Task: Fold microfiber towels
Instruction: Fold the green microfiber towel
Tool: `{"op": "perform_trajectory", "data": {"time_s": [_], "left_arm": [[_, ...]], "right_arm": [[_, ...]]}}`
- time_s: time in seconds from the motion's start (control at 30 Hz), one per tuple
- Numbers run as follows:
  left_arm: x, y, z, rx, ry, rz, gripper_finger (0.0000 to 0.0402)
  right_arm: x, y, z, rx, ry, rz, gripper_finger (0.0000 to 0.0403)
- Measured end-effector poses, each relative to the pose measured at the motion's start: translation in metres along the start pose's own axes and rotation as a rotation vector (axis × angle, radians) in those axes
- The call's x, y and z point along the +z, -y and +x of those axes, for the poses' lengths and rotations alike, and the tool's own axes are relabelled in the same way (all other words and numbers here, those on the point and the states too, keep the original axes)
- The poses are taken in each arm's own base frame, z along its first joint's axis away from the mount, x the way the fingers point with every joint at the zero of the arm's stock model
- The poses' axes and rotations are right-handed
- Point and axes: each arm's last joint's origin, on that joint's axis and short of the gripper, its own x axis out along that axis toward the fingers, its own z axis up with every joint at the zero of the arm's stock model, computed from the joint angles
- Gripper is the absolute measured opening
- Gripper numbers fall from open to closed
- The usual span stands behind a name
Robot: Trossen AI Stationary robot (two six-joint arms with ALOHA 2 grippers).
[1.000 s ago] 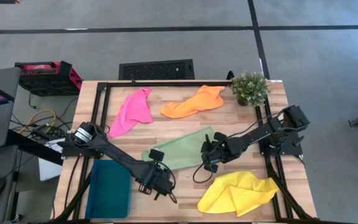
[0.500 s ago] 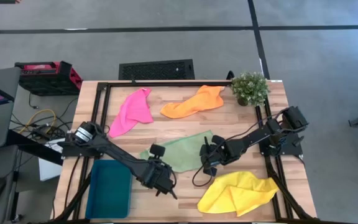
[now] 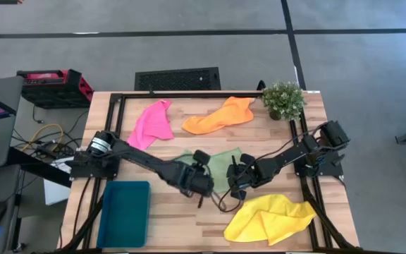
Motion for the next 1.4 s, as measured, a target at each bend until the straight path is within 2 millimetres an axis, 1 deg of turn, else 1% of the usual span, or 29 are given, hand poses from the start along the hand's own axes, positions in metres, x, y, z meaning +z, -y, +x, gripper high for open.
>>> {"op": "perform_trajectory", "data": {"time_s": [0.17,0.33,0.6,0.77,0.83,0.9,1.13,1.27,1.4], "left_arm": [[0.007,-0.024,0.012,-0.014,0.123,0.051,0.0000],[0.011,-0.042,0.019,0.000,0.223,0.080,0.0000],[0.020,-0.059,0.021,0.026,0.377,0.104,0.0000],[0.018,-0.065,0.025,-0.004,0.398,0.092,0.0000],[0.016,-0.068,0.026,-0.009,0.392,0.082,0.0000],[0.015,-0.070,0.028,-0.007,0.389,0.075,0.0000],[0.014,-0.075,0.029,-0.007,0.404,0.053,0.0000],[0.015,-0.076,0.029,0.005,0.420,0.063,0.0000],[0.017,-0.077,0.029,0.011,0.440,0.063,0.0000]], "right_arm": [[0.000,0.000,0.000,0.000,0.000,0.000,0.0155],[0.000,0.000,0.000,0.000,0.000,0.000,0.0155],[0.000,0.000,0.000,0.011,-0.005,0.008,0.0155],[0.000,-0.001,-0.003,0.026,-0.006,0.000,0.0155],[-0.001,-0.004,-0.009,0.044,0.006,-0.014,0.0155],[-0.002,-0.007,-0.019,0.061,0.040,-0.044,0.0155],[-0.007,-0.014,-0.067,0.072,0.220,-0.085,0.0155],[-0.016,-0.014,-0.090,0.045,0.278,-0.072,0.0155],[-0.025,-0.014,-0.108,0.037,0.327,-0.079,0.0155]]}}
